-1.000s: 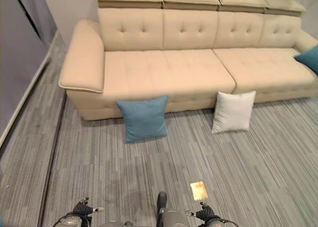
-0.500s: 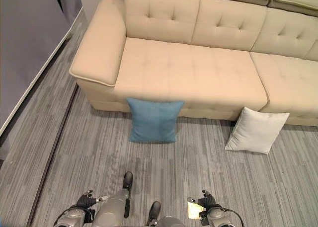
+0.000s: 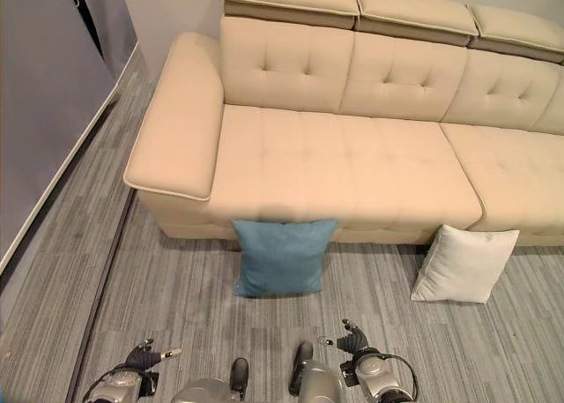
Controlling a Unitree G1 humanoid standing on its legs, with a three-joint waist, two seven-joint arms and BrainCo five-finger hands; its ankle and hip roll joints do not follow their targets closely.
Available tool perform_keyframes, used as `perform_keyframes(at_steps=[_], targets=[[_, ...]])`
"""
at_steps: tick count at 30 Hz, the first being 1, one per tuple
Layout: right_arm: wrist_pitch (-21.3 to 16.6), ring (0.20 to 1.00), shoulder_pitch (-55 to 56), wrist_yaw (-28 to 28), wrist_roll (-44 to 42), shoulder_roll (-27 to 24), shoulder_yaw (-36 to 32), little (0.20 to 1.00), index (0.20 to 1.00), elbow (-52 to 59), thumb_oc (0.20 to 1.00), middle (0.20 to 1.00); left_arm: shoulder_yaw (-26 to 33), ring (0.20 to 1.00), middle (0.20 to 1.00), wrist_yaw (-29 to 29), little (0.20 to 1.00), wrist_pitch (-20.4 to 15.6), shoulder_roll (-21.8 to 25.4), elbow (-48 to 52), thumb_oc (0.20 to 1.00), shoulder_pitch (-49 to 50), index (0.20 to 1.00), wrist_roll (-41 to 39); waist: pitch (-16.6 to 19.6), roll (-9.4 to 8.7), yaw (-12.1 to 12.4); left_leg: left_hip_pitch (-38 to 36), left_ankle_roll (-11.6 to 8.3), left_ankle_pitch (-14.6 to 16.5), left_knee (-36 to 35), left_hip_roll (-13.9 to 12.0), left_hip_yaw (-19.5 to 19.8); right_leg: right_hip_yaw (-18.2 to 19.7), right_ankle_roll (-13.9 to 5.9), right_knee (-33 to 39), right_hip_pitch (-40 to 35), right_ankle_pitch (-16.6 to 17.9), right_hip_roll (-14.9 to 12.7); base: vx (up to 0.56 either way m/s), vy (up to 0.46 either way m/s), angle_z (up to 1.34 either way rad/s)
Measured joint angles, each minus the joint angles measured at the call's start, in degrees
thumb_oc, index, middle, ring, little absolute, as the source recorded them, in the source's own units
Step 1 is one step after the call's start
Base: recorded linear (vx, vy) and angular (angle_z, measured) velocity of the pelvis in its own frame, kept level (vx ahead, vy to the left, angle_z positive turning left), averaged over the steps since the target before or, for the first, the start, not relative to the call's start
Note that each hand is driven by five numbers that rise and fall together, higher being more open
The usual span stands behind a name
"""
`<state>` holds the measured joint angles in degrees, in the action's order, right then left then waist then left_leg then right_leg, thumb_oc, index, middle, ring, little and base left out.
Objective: Pick up all the scattered cushions and arrange them neatly on the sofa.
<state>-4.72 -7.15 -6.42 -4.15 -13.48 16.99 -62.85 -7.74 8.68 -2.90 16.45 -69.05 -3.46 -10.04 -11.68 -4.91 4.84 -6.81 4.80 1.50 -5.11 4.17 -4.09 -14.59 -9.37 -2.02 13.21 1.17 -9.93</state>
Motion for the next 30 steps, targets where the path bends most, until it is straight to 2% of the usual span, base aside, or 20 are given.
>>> perform_keyframes(at_steps=[2,4,5,6,7,8,10,11,14,15,17,20,23,24,26,29,30], targets=[[0.07,1.0,0.27,0.04,0.03,0.02,-0.05,1.0,1.0,-0.05,1.0,1.0,0.04,1.0,1.0,-0.04,1.0,-0.01,-0.07,-0.62,1.0,0.85,1.0,0.04,0.18,-0.33,-0.98,-1.6,-0.66,1.23,0.0,-0.14,0.69,3.54,0.14,1.29,0.03,3.06,0.84,0.25,-0.062,0.24],[0.09,1.0,1.13,0.07,0.41,0.03,-0.07,1.0,1.0,-1.09,1.0,1.0,0.12,1.0,1.0,-0.02,1.0,-0.09,-0.13,-1.86,1.0,1.87,1.0,0.12,0.53,-0.78,-1.49,-4.47,-2.17,3.16,0.02,-0.16,2.37,4.37,0.72,0.52,-2.5,4.44,1.62,0.23,-0.094,0.39],[0.11,1.0,1.72,0.15,0.56,0.03,-0.07,1.0,1.0,-1.48,1.0,1.0,0.09,1.0,1.0,-0.02,1.0,-0.18,-0.16,-1.67,1.0,2.25,1.0,0.1,1.32,-1.69,-1.45,-5.42,-2.84,3.9,0.07,-0.15,3.04,4.87,3.21,0.9,-3.48,7.13,1.85,0.23,-0.139,0.33],[0.14,1.0,1.79,0.14,0.73,-0.38,-0.21,1.0,1.0,-1.77,1.0,1.0,0.03,1.0,1.0,-0.05,1.0,-0.17,-0.81,-1.69,1.0,2.38,1.0,0.1,1.4,-0.65,-1.35,-6.22,-3.71,4.44,0.21,-1.46,3.41,4.47,5.63,1.11,-4.59,7.54,3.01,0.19,-0.155,0.25],[0.14,1.0,1.95,0.15,1.04,-0.72,-0.25,1.0,1.0,-1.74,1.0,1.0,-0.03,1.0,1.0,-0.07,1.0,-0.18,-1.34,-1.78,1.0,2.7,1.0,0.11,1.92,0.37,-1.27,-5.86,-4.41,4.87,0.74,-2.77,4.01,4.03,5.77,2.05,-5.6,7.32,4.12,0.18,-0.17,0.35],[0.14,1.0,2.06,0.15,1.08,-0.85,-0.36,1.0,1.0,-1.7,1.0,1.0,-0.05,1.0,1.0,-0.08,1.0,-0.16,-1.62,-1.92,1.0,2.61,1.0,0.12,2.24,1.01,-1.59,-5.03,-5.61,5.61,2.72,-3.98,5.18,2.55,6.47,3.75,-6.96,7.03,5.1,0.14,-0.184,0.39],[0.12,1.0,2.43,0.24,1.08,-0.94,-0.37,1.0,1.0,-1.63,1.0,1.0,-0.08,1.0,1.0,-0.08,1.0,-0.16,-1.71,-1.92,1.0,2.41,1.0,0.16,2.26,1.0,-1.72,-3.25,-6.56,6.2,6.67,-5.03,6.06,1.32,7.08,5.87,-8.76,6.86,6.12,0.07,-0.17,0.43],[0.01,1.0,2.64,0.18,1.05,-1.26,-0.29,1.0,1.0,-1.23,1.0,1.0,-0.09,1.0,1.0,-0.09,1.0,-0.11,-1.97,-1.92,1.0,1.96,1.0,0.3,2.29,0.7,-2.0,0.3,-8.28,7.21,13.16,-5.38,6.53,-0.49,8.22,7.23,-10.18,6.63,6.2,0.02,-0.195,0.45],[-0.07,1.0,2.23,0.1,0.97,-2.21,-0.11,1.0,1.0,-0.09,1.0,1.0,-0.17,1.0,1.0,-0.1,1.0,-0.26,-2.52,-1.4,1.0,0.94,1.0,-0.04,0.87,0.26,-0.75,6.78,-9.21,6.89,24.99,-6.09,6.58,-1.51,10.32,7.24,-10.56,5.27,7.17,0.04,-0.145,0.26],[-0.1,1.0,1.86,0.03,0.9,-2.47,0.06,1.0,1.0,0.27,1.0,1.0,-0.09,1.0,1.0,-0.1,1.0,-0.15,-2.48,-1.07,1.0,0.49,1.0,-0.1,0.1,-0.18,-0.65,8.83,-10.54,7.35,28.45,-6.46,6.72,-2.02,11.56,7.22,-10.7,4.92,7.44,0.08,-0.047,0.1],[-0.09,1.0,1.05,-0.06,0.13,-2.73,0.16,1.0,1.0,0.27,1.0,1.0,-0.2,1.0,1.0,-0.1,1.0,-0.12,-2.51,-0.83,1.0,0.57,1.0,-0.16,-0.36,-0.65,-1.01,8.93,-10.59,7.42,25.39,-6.99,6.17,-2.57,12.93,7.25,-10.69,3.76,8.01,0.11,-0.004,0.2],[-0.08,1.0,0.03,-0.19,-0.2,-3.37,-0.1,1.0,1.0,0.29,1.0,1.0,-1.11,1.0,1.0,-0.08,1.0,-0.16,-2.43,0.68,1.0,-0.38,1.0,-0.09,-2.7,-1.09,-1.05,10.43,-9.87,6.34,14.54,-6.29,6.14,-3.39,12.19,7.35,-10.61,2.84,8.61,0.11,0.056,0.16],[-0.15,1.0,0.08,-0.29,-0.2,-3.33,-0.09,1.0,1.0,0.79,1.0,1.0,-1.24,1.0,1.0,-0.07,1.0,-0.16,-2.45,0.48,1.0,-0.68,1.0,-0.09,-3.25,-1.0,-0.96,12.08,-9.63,2.5,7.94,-6.0,6.09,-3.29,12.1,7.56,-10.57,2.14,9.19,0.09,0.077,-0.09],[-0.15,1.0,0.2,-0.36,-0.21,-3.33,-0.09,1.0,1.0,0.74,1.0,1.0,-1.35,1.0,1.0,-0.07,1.0,-0.13,-2.47,0.46,1.0,-0.77,1.0,-0.08,-3.52,-0.43,-0.9,13.71,-9.75,0.26,7.16,-6.64,5.99,-3.0,12.12,7.55,-10.72,2.13,9.88,0.16,0.169,-0.21],[-0.22,1.0,0.4,-0.41,-0.24,-3.3,-0.06,1.0,1.0,0.54,1.0,1.0,-1.32,1.0,1.0,-0.06,1.0,-0.08,-2.46,0.28,1.0,-1.03,1.0,-0.09,-3.64,-0.27,-0.78,14.67,-9.73,-1.17,8.01,-6.71,5.53,-2.9,12.14,7.54,-10.61,2.1,9.89,0.14,0.152,-0.13],[-0.3,1.0,1.11,-0.39,-0.24,-2.84,-0.12,1.0,1.0,-0.02,1.0,1.0,-1.24,1.0,1.0,-0.07,1.0,-0.07,-2.41,0.28,1.0,-0.87,1.0,-0.09,-3.66,-0.49,0.16,12.93,-7.47,-3.11,6.79,-5.8,3.94,-0.33,10.83,6.94,-10.66,2.34,9.08,0.12,0.203,-0.31],[-0.33,1.0,1.52,-0.37,-0.22,-2.61,-0.34,1.0,1.0,-0.33,1.0,1.0,-1.33,1.0,1.0,-0.09,1.0,-0.12,-2.42,0.48,1.0,-1.51,1.0,-0.07,-3.62,-0.62,-0.01,12.1,-5.48,-3.05,6.37,-4.18,3.27,0.41,9.55,6.25,-10.52,3.25,8.0,0.13,0.324,-0.37]])
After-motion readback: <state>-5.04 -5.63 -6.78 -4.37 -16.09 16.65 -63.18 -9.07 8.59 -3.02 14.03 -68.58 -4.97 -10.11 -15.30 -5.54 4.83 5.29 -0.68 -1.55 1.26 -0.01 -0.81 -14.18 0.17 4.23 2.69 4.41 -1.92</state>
